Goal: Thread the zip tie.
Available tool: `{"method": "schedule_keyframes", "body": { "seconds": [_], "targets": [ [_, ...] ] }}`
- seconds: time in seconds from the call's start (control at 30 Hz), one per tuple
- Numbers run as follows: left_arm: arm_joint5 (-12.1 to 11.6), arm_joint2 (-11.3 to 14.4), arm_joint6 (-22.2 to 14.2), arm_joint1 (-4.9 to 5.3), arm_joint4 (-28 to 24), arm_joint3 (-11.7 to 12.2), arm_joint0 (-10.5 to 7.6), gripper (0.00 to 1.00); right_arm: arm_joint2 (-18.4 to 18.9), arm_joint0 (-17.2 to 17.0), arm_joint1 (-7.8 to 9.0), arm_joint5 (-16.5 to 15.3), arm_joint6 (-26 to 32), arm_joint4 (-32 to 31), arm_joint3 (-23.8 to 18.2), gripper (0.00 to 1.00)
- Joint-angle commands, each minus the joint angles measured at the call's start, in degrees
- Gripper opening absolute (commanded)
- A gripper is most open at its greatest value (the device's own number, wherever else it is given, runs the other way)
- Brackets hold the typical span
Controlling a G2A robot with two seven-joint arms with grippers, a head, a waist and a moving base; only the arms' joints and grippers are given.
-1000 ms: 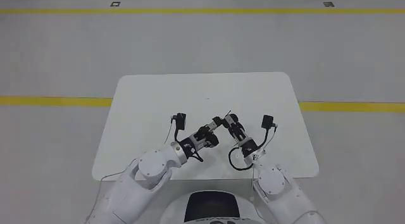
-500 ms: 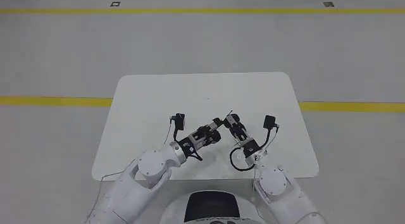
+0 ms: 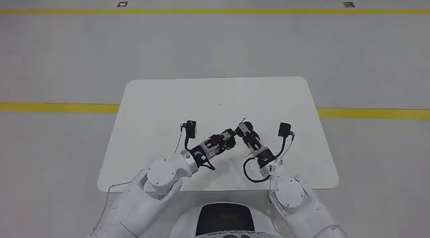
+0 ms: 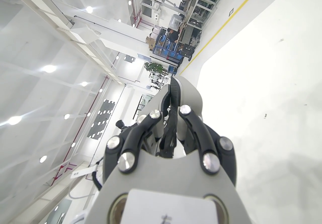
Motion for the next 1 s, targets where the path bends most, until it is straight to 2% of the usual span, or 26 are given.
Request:
{"method": "schedule_keyframes", "body": {
  "seconds": [0.0,0.17,0.2,0.27,0.37,0.47,0.67,0.83,0.97],
  "targets": [
    [-0.02,0.04,0.05,0.02,-0.03,0.02,-0.04,0.18,-0.17,0.09,0.02,0.00,0.26,0.00,0.02,0.00],
    [-0.10,0.10,0.06,0.08,-0.18,0.07,-0.09,0.15,-0.49,0.31,0.09,0.00,0.74,0.03,0.20,0.00],
    [-0.11,0.12,0.06,0.09,-0.22,0.08,-0.10,0.13,-0.52,0.34,0.10,0.00,0.74,0.04,0.24,0.00],
    [-0.13,0.16,0.03,0.11,-0.29,0.13,-0.11,0.00,-0.58,0.38,0.13,0.00,0.75,0.03,0.34,0.00],
    [-0.20,0.21,-0.03,0.14,-0.37,0.37,-0.15,0.00,-0.62,0.47,0.18,0.00,1.04,-0.10,0.51,0.00],
    [-0.35,0.13,-0.17,0.21,-0.46,0.65,-0.13,0.00,-0.49,0.52,0.26,0.00,1.42,0.08,0.85,1.00],
    [-0.93,-1.11,-1.48,0.69,-0.69,0.41,0.74,0.00,0.85,0.39,0.60,0.00,2.39,0.42,0.93,1.00],
    [-2.16,-3.29,-7.44,1.55,-1.48,0.11,1.40,0.00,4.21,-0.19,1.40,0.00,5.25,1.30,0.19,1.00],
    [-1.44,-4.79,-11.15,2.26,-0.82,-0.34,1.69,0.00,6.75,-0.53,2.08,0.00,10.44,4.32,-0.20,1.00]
  ]
}}
